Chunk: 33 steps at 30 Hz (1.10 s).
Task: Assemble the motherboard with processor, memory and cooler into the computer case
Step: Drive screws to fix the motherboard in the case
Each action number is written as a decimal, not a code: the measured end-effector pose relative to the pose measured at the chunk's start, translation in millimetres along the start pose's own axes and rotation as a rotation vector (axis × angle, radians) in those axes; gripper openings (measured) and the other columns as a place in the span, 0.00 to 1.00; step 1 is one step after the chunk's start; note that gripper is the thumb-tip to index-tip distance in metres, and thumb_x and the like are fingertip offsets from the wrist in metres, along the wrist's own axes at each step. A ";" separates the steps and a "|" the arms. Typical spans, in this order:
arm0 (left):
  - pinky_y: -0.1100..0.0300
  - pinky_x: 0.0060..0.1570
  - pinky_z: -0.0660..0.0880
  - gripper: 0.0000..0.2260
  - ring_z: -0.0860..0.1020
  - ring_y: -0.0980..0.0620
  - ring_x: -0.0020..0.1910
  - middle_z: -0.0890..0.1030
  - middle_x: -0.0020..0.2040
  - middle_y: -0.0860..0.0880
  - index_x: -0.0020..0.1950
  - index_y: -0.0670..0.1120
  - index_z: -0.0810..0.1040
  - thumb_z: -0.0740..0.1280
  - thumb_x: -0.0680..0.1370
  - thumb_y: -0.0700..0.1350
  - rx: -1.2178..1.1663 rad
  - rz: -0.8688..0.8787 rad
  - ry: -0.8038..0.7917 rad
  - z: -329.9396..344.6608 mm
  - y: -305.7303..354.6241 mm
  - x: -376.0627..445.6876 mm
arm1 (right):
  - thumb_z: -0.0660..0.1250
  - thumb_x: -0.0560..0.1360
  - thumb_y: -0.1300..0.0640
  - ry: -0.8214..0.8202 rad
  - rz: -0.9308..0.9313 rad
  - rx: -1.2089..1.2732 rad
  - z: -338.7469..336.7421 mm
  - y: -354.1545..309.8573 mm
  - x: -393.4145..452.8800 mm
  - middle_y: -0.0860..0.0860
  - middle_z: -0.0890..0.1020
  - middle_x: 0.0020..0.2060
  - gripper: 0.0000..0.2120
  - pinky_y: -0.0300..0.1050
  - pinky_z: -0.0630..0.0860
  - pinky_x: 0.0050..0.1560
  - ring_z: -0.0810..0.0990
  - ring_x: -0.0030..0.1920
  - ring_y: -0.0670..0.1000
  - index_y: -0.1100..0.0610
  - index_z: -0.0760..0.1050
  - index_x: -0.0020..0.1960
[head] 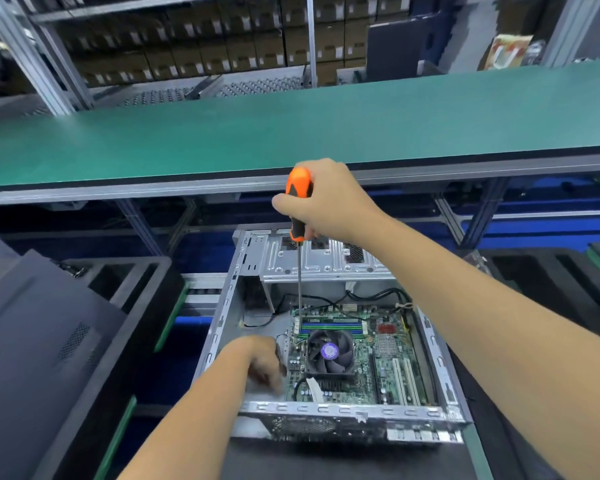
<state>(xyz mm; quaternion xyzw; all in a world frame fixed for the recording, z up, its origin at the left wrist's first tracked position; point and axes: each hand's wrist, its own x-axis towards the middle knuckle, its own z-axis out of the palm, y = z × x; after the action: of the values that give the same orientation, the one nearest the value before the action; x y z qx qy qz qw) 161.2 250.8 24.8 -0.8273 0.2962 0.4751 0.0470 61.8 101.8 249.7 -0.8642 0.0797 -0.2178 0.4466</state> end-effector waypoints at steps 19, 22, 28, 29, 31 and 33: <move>0.70 0.30 0.65 0.12 0.72 0.57 0.32 0.75 0.35 0.52 0.34 0.49 0.73 0.75 0.70 0.43 -0.167 0.241 0.503 0.5 12.0 9.0 | 0.69 0.73 0.56 0.049 0.019 -0.058 -20.9 14.2 -5.8 0.58 0.77 0.26 0.13 0.38 0.73 0.23 0.81 0.23 0.47 0.58 0.68 0.35; 0.71 0.23 0.62 0.15 0.68 0.58 0.27 0.72 0.29 0.53 0.30 0.49 0.69 0.75 0.69 0.41 -0.175 0.263 0.513 2.7 16.1 7.6 | 0.69 0.73 0.57 0.056 0.026 -0.050 -24.0 16.6 -7.0 0.53 0.75 0.25 0.13 0.33 0.70 0.22 0.80 0.23 0.46 0.58 0.68 0.35; 0.67 0.27 0.64 0.14 0.66 0.56 0.26 0.71 0.29 0.51 0.29 0.47 0.69 0.71 0.68 0.35 -0.212 0.207 0.515 1.6 19.3 5.6 | 0.69 0.73 0.56 0.047 0.030 -0.040 -25.3 20.2 -6.8 0.59 0.77 0.28 0.12 0.37 0.74 0.24 0.81 0.24 0.47 0.60 0.69 0.36; 0.66 0.28 0.64 0.14 0.67 0.56 0.27 0.72 0.29 0.51 0.29 0.48 0.70 0.72 0.68 0.36 -0.229 0.207 0.508 1.6 18.2 5.3 | 0.69 0.73 0.56 0.044 0.031 -0.035 -25.0 20.5 -6.7 0.60 0.78 0.29 0.12 0.38 0.75 0.24 0.81 0.24 0.48 0.62 0.70 0.37; 0.67 0.28 0.64 0.15 0.67 0.57 0.27 0.72 0.28 0.52 0.29 0.48 0.70 0.73 0.68 0.37 -0.235 0.219 0.508 0.8 17.8 3.9 | 0.69 0.73 0.57 0.044 0.027 -0.043 -24.4 21.6 -5.9 0.61 0.78 0.30 0.12 0.39 0.75 0.24 0.81 0.24 0.48 0.62 0.70 0.37; 0.66 0.29 0.64 0.16 0.67 0.56 0.27 0.71 0.28 0.52 0.28 0.48 0.68 0.73 0.68 0.37 -0.211 0.231 0.514 2.3 19.2 3.3 | 0.69 0.73 0.57 0.039 0.029 -0.042 -24.5 22.5 -6.1 0.63 0.79 0.31 0.12 0.40 0.76 0.25 0.81 0.24 0.48 0.61 0.69 0.36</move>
<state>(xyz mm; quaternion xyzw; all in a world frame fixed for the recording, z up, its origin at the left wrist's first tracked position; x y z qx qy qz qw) 150.3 234.4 24.8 -0.8815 0.3396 0.2806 -0.1701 46.7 72.5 242.0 -0.8676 0.1056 -0.2266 0.4298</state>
